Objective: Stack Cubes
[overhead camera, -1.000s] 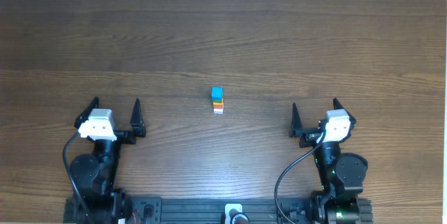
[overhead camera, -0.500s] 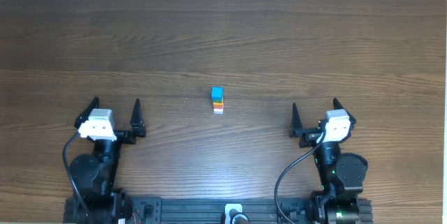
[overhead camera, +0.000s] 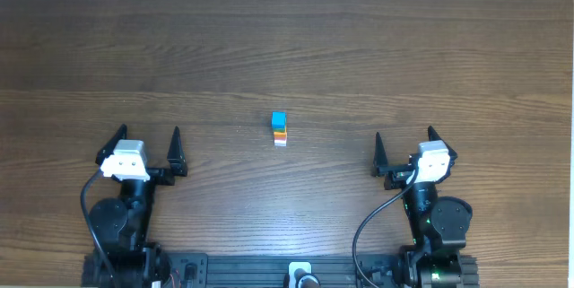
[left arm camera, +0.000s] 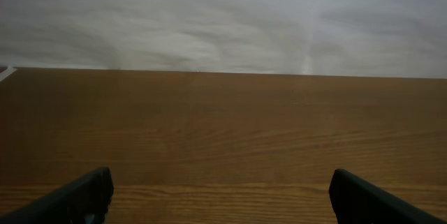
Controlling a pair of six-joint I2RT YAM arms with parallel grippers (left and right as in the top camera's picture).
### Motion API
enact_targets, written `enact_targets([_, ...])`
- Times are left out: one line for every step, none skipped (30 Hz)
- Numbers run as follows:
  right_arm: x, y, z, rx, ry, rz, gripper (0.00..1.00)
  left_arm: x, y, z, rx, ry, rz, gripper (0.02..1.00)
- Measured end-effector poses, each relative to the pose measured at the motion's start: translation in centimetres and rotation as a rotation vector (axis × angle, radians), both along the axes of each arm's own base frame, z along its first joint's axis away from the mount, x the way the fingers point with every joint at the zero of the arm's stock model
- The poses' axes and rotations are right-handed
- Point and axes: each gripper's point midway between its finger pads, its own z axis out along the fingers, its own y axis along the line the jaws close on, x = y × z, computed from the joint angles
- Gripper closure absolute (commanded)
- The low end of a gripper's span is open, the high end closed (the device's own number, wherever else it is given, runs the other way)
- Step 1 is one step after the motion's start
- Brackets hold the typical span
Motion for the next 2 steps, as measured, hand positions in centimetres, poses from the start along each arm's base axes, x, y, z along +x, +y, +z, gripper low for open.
enact_targets([0.0,0.0,0.0,0.0,0.0,0.0,0.007,0.0,0.0,0.0,0.0,0.0,0.0,0.018])
enact_targets([0.0,0.0,-0.01,0.002,0.001,0.0,0.007,0.0,0.0,0.0,0.0,0.0,0.0,0.018])
